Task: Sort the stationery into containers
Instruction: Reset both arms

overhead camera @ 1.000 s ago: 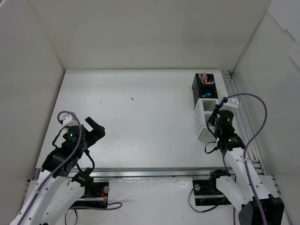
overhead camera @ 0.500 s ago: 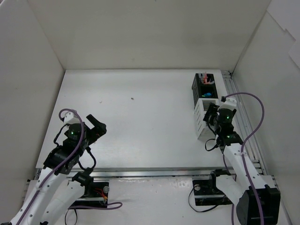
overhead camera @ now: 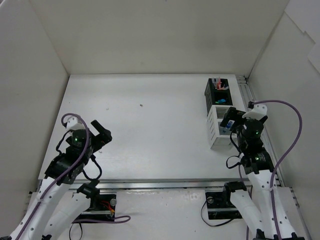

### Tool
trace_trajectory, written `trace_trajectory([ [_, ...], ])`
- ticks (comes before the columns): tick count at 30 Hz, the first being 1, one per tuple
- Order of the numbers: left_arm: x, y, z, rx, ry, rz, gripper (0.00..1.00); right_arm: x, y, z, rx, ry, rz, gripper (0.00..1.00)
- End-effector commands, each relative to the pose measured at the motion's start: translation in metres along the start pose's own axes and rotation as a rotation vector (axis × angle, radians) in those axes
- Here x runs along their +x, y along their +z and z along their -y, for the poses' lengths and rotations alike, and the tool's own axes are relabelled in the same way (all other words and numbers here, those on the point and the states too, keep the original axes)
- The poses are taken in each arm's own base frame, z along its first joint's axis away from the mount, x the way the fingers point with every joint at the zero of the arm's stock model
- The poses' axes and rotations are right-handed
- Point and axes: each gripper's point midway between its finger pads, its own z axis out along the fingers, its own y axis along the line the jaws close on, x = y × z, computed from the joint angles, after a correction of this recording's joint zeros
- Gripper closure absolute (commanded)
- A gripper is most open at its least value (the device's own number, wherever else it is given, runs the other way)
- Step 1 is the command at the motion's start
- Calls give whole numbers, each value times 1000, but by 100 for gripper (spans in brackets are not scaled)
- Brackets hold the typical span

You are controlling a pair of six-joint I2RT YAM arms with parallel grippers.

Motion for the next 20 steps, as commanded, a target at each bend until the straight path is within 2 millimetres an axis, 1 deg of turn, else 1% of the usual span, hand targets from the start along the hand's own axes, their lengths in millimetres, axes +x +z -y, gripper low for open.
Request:
trace_trajectory([
  [1, -32, -11, 8, -5, 16, 81, 1, -10, -14, -1, -5, 23, -18, 2],
  [6, -36, -19, 1, -23, 23, 103, 0, 0, -30, -6, -60, 55, -19, 2],
  [11, -41, -29, -12, -68, 16, 125, 1, 0, -48, -5, -84, 53, -2, 2],
  [15, -40, -32, -15, -61, 6, 134, 0, -3, -64, 4, -58, 102, 36, 2],
  [17, -40, -35, -17, -54, -7, 141, 1, -1, -70, 12, -25, 115, 36, 2],
  [20, -40, -38, -18, -44, -17, 150, 1, -5, -78, 19, 2, 113, 55, 2],
])
